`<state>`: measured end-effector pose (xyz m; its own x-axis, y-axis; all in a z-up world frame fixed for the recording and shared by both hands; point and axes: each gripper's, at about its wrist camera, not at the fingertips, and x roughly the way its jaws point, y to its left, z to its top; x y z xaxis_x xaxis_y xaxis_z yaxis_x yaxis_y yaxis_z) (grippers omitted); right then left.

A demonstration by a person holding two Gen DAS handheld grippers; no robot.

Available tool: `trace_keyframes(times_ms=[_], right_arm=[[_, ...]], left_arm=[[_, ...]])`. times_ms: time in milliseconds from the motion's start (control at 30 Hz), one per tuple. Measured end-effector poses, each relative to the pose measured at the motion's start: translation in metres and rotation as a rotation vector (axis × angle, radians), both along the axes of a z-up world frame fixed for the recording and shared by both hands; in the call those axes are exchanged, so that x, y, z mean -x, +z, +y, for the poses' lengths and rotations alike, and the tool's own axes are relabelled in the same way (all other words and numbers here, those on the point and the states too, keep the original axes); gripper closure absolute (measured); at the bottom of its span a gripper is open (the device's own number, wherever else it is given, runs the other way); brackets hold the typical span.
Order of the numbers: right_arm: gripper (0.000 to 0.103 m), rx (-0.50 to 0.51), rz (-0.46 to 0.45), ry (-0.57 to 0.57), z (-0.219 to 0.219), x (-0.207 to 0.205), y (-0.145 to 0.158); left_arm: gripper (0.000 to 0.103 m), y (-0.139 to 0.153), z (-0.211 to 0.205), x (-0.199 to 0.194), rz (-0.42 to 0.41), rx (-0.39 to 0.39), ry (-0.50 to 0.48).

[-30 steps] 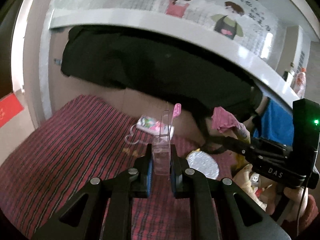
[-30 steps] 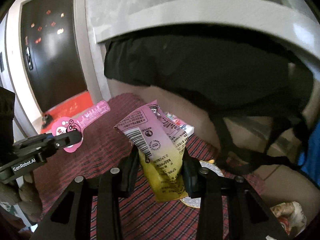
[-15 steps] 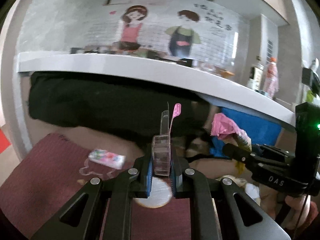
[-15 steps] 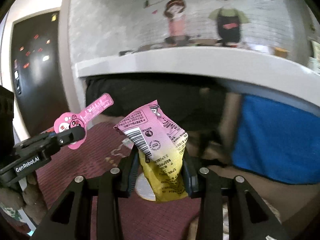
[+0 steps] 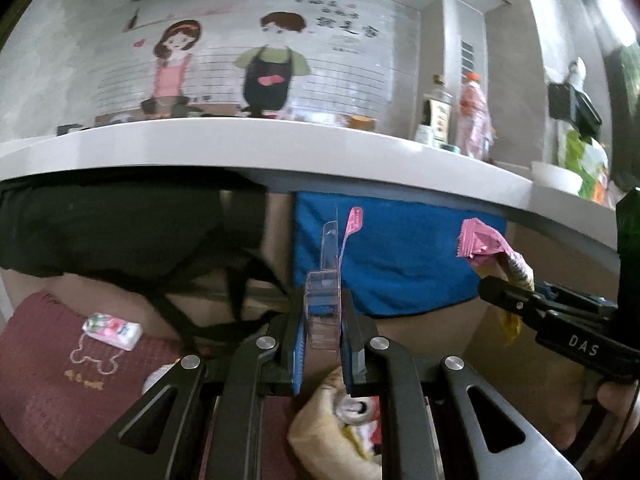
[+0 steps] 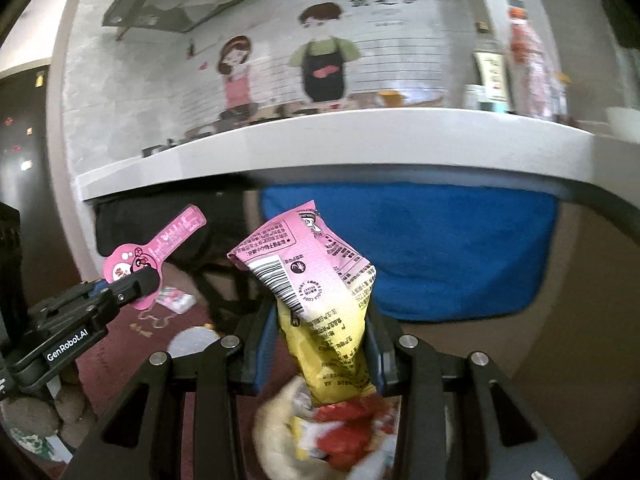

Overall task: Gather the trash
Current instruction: 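Carry the pink toy with the left gripper while the right gripper carries the pink-yellow wrapper to the bin, then release the pink toy into the bin with the left gripper while the right gripper releases the wrapper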

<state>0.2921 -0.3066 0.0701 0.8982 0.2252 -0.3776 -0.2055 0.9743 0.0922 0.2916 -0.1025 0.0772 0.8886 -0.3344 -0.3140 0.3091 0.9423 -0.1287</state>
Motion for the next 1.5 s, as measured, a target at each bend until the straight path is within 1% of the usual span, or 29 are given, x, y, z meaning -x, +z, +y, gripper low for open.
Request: trace_keyframes(times_ms=[133, 400, 633, 1233, 1333, 1400, 1433, 1467, 1500], right_arm=[[0.068, -0.035, 0.015, -0.028, -0.025, 0.005, -0.01], [0.068, -0.077, 0.059, -0.036, -0.046, 0.0, -0.032], [0.068, -0.096, 0.09, -0.025, -0.049, -0.003, -0.048], [0.068, -0.092, 0.182, -0.023, -0.05, -0.023, -0.081], [0.065, -0.099, 0.206, -0.021, -0.052, -0.028, -0.089], [0.06, -0.096, 0.232, -0.013, -0.051, -0.033, -0.095], [0.057, -0.092, 0.244, -0.016, -0.051, -0.035, -0.099], [0.052, -0.088, 0.252, -0.017, -0.05, -0.036, -0.102], [0.049, -0.081, 0.269, -0.018, -0.049, -0.038, -0.106]], left_arm=[[0.088, -0.008, -0.026, -0.002, 0.015, -0.009, -0.021], [0.088, -0.023, -0.045, -0.006, 0.044, -0.033, -0.036], [0.088, -0.039, -0.047, -0.012, 0.084, -0.03, -0.042], [0.088, -0.081, -0.053, -0.037, 0.214, -0.027, -0.086], [0.088, -0.088, -0.054, -0.043, 0.236, -0.023, -0.108], [0.084, -0.096, -0.054, -0.051, 0.285, 0.007, -0.162], [0.075, -0.1, -0.052, -0.055, 0.31, 0.021, -0.181], [0.064, -0.102, -0.051, -0.057, 0.321, 0.029, -0.186], [0.06, -0.105, -0.049, -0.059, 0.331, 0.031, -0.188]])
